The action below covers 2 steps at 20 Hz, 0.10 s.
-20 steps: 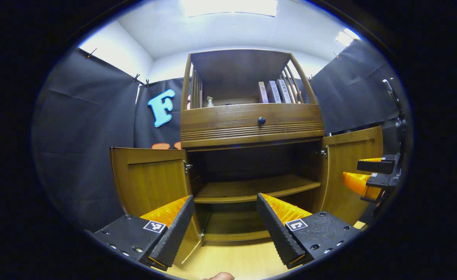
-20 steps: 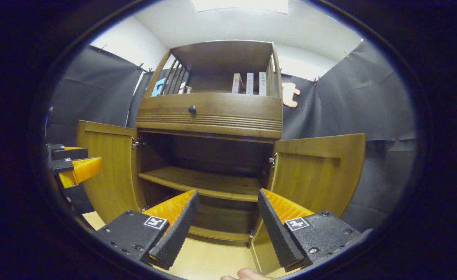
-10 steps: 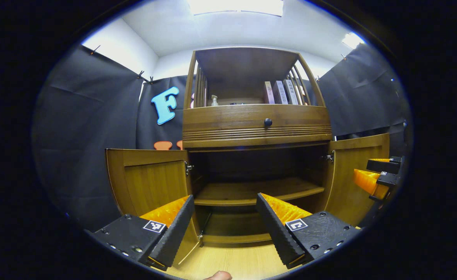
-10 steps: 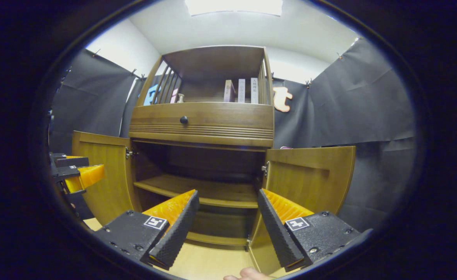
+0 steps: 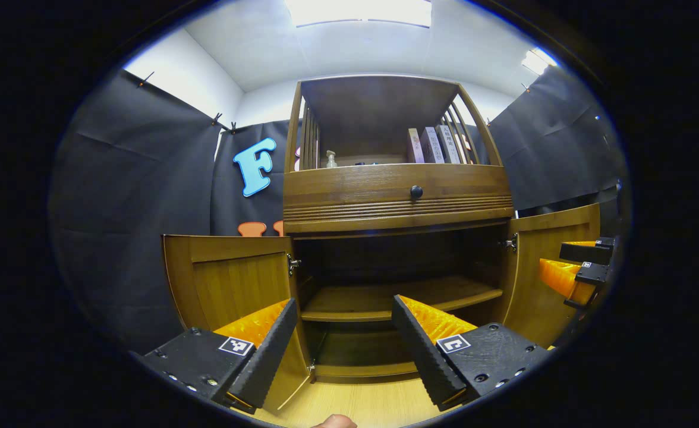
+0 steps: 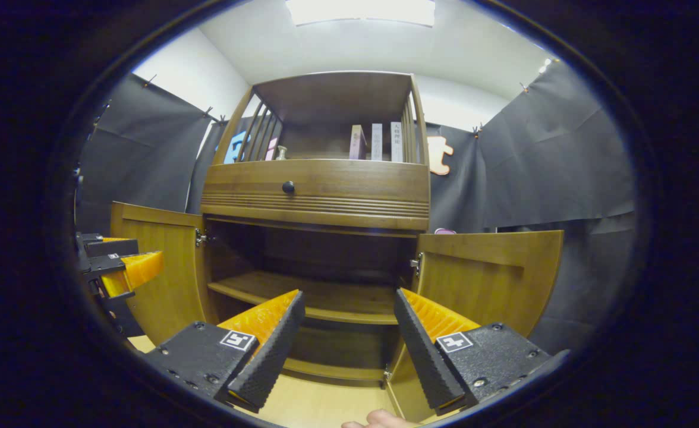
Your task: Open the right door of the double-door shoe cabinet with the right hand, and open the left door with the left hand.
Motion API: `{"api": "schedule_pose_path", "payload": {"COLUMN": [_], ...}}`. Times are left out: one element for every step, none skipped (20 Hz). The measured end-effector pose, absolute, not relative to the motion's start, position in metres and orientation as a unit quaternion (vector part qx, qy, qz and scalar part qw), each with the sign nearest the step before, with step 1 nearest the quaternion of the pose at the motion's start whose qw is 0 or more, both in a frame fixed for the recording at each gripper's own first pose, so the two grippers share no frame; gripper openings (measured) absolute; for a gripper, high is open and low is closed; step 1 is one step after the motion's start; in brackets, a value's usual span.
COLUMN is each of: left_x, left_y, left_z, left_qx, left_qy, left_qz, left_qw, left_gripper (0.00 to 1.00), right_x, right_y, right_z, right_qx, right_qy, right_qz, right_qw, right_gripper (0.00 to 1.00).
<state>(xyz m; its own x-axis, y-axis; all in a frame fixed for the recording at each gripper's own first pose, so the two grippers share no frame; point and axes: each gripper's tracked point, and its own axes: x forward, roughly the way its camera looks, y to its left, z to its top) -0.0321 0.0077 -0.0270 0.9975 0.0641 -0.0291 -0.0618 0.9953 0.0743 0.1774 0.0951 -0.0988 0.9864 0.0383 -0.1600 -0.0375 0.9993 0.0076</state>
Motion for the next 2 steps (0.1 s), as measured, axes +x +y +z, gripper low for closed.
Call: {"api": "schedule_pose_path", "payload": {"left_x": [-0.0318, -0.0310], "left_y": [0.0095, 0.0103], "left_z": [-0.0261, -0.0241], "left_qx": [0.038, 0.039], "left_qy": [0.015, 0.012], "left_qz": [0.033, 0.033], "left_qw": [0.999, 0.999], "left_gripper": [0.96, 0.96], "right_x": [0.1779, 0.1789], "right_y": [0.0954, 0.0961], "right_z": [-0.0992, -0.0983], "right_qx": [0.002, 0.003], "right_qy": [0.078, 0.075], "right_qz": [0.021, 0.023], "right_qw": [0.997, 0.997], "right_gripper": [1.00, 1.00]}}
